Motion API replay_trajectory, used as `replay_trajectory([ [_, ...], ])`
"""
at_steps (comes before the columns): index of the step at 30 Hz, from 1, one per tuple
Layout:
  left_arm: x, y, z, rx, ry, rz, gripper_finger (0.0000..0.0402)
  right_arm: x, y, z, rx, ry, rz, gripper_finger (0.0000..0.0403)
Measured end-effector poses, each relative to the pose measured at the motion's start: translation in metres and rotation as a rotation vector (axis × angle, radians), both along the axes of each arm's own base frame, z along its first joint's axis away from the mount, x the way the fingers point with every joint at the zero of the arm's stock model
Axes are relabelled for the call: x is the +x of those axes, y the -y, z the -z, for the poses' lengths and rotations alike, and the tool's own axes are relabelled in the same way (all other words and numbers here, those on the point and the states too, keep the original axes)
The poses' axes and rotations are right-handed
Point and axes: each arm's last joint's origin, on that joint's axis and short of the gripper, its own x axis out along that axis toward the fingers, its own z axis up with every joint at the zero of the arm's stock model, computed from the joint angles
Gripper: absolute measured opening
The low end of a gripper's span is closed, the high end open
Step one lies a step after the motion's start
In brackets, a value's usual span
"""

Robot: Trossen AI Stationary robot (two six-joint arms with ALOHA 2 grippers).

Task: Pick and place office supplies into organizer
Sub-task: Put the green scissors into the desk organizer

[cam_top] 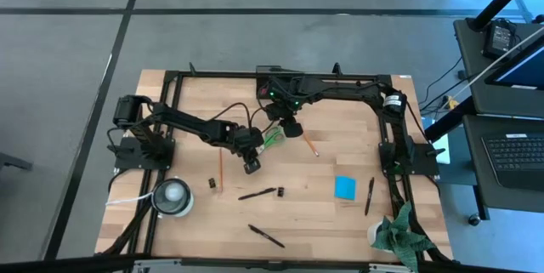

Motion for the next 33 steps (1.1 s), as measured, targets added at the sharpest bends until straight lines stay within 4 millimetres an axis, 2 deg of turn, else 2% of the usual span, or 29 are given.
replay_trajectory([
  [10, 0.004, 0.000, 0.016, 0.001, -0.037, -0.015, 0.0015, 0.001, 0.000, 0.000, -0.003, 0.007, -0.001, 0.0147],
  [20, 0.006, 0.000, 0.019, -0.001, -0.039, -0.018, 0.0015, 0.000, 0.000, 0.001, -0.002, -0.006, -0.012, 0.0147],
  [28, 0.005, 0.000, 0.020, 0.000, -0.047, -0.016, 0.0015, 0.003, -0.012, 0.020, -0.017, -0.085, -0.158, 0.0147],
  [33, 0.005, 0.000, 0.020, 0.000, -0.051, -0.016, 0.0015, 0.015, -0.019, 0.024, -0.045, -0.011, -0.179, 0.0147],
])
